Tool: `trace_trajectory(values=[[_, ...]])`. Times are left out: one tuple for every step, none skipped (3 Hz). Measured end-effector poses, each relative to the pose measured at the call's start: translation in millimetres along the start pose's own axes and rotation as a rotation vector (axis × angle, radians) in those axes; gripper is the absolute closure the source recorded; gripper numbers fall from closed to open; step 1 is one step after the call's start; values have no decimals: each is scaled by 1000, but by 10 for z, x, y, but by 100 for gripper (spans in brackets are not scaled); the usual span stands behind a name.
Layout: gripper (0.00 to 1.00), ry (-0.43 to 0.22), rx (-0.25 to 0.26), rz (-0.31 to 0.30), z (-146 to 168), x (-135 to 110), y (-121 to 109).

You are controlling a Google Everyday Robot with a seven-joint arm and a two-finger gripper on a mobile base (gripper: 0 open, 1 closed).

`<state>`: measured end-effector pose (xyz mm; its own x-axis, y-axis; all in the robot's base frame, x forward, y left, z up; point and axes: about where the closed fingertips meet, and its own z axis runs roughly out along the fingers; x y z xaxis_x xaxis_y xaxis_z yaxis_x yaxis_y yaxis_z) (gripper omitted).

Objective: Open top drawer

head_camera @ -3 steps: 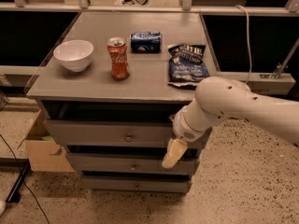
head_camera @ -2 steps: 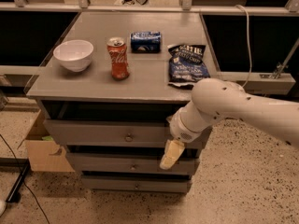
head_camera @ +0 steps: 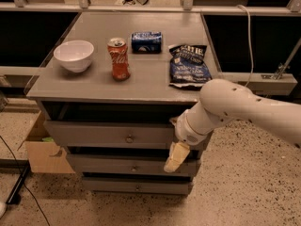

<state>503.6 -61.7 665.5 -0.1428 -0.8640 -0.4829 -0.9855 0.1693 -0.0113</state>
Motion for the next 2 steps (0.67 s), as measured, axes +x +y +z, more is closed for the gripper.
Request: trace_trajectory(values=[[0,-30,-57,14,-223,45,218],[0,-18,-42,16,-217,31,176]])
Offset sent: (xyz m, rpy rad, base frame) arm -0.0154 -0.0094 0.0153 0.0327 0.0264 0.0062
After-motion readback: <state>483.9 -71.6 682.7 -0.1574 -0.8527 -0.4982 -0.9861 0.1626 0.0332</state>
